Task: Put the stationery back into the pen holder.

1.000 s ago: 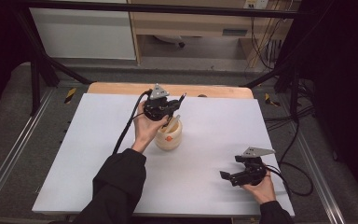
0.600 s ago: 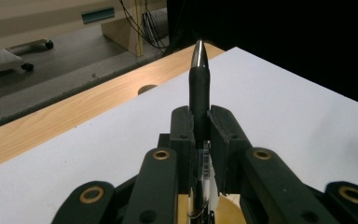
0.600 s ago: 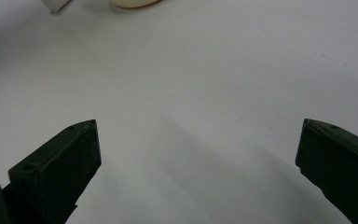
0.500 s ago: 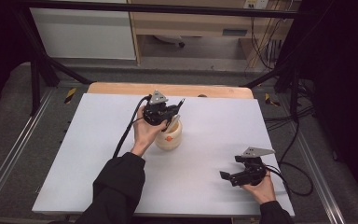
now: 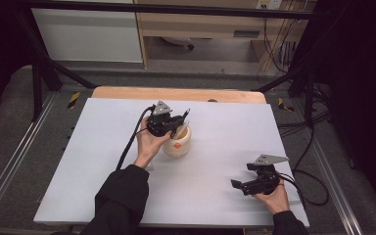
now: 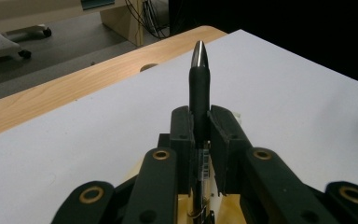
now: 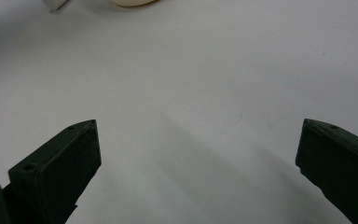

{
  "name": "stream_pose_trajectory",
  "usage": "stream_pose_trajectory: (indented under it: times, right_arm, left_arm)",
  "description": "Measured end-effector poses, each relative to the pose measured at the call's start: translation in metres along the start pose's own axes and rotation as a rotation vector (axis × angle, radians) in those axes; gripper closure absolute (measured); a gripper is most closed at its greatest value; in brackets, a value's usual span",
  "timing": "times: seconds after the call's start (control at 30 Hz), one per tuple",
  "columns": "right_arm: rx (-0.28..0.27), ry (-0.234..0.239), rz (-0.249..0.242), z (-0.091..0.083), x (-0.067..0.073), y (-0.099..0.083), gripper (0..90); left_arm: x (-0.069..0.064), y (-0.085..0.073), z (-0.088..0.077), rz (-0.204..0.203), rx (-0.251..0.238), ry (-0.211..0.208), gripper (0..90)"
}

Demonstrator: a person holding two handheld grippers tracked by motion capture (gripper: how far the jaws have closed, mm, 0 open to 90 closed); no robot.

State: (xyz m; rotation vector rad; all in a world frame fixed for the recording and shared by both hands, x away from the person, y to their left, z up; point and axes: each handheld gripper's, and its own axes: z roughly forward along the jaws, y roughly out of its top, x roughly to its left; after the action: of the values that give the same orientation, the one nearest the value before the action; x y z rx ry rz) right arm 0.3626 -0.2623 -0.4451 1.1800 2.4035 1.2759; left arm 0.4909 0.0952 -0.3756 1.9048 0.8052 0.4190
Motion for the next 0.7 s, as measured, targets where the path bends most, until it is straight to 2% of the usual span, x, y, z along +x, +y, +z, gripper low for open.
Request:
stream_pose_trajectory:
  times: [0.2,0.27,0.6,0.63,0.7]
  right_arm:
    - [0.001,0.0,0.0,0.0,0.0,0.0,0.7]
    - [0.001,-0.003,0.001,0.0,0.0,0.0,0.7]
    - [-0.001,0.0,0.002,-0.001,0.0,0.0,0.7]
    - [-0.004,0.0,0.005,0.0,0.0,0.0,0.7]
    - [0.0,-0.003,0.004,0.0,-0.001,0.001,0.7]
  left_arm:
    - [0.0,-0.001,-0.003,0.007,0.031,-0.004,78.8]
    - [0.0,0.001,-0.008,0.011,0.025,-0.001,78.0]
    - [0.004,0.008,-0.045,0.017,0.077,0.043,55.7]
    - [0.003,0.007,-0.048,0.02,0.091,0.038,53.2]
    - [0.002,0.006,-0.055,0.036,0.119,0.053,47.4]
